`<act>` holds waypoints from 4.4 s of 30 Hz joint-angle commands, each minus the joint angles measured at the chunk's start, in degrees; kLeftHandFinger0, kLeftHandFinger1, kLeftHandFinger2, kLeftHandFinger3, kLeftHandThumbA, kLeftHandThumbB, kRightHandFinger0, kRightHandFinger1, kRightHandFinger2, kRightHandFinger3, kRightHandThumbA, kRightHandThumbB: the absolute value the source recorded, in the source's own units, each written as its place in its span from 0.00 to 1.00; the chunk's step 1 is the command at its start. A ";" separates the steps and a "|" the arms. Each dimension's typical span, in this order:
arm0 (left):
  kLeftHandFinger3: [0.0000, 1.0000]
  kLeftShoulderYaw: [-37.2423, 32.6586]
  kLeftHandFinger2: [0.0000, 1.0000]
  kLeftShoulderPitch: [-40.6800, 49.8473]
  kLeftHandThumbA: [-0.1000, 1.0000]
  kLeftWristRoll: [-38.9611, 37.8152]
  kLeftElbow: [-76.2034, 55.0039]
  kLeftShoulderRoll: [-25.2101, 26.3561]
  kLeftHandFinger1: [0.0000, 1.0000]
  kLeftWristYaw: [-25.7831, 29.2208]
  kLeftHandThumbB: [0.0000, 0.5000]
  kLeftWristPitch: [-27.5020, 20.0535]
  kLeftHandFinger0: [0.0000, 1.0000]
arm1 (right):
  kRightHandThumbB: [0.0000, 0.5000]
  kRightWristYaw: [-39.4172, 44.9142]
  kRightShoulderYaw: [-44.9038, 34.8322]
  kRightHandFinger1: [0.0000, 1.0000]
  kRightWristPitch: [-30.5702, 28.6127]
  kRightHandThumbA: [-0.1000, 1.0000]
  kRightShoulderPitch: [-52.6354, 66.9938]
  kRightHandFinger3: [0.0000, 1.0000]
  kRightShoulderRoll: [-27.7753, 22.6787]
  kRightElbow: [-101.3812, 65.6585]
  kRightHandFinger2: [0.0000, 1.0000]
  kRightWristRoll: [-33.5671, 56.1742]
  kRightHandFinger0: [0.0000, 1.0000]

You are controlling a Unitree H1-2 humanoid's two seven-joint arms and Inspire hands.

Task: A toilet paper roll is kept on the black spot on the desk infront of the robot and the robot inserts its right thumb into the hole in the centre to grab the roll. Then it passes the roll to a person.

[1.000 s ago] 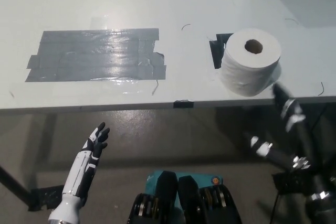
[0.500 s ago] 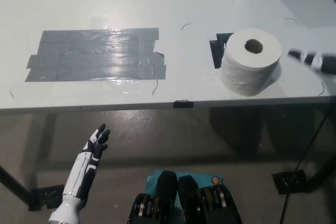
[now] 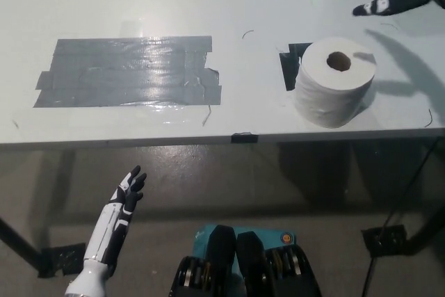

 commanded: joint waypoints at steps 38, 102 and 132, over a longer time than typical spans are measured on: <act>1.00 -0.84 1.00 -1.00 1.00 0.99 -3.29 0.33 1.00 -0.42 0.34 -1.99 1.00 | 0.71 16.13 11.33 1.00 -3.95 0.95 -21.32 1.00 6.60 36.05 1.00 -9.92 1.00; 1.00 -0.74 1.00 -1.94 1.00 0.83 -4.07 0.29 1.00 -0.62 0.40 -0.95 1.00 | 0.64 9.62 13.14 1.00 -9.89 0.99 -18.99 1.00 11.87 44.40 1.00 -19.17 1.00; 1.00 -0.74 1.00 -3.18 1.00 0.67 -4.34 0.21 1.00 -0.74 0.44 -1.07 1.00 | 0.46 -6.78 18.96 0.43 -12.58 0.01 -15.92 0.95 17.25 48.88 0.58 -26.65 0.26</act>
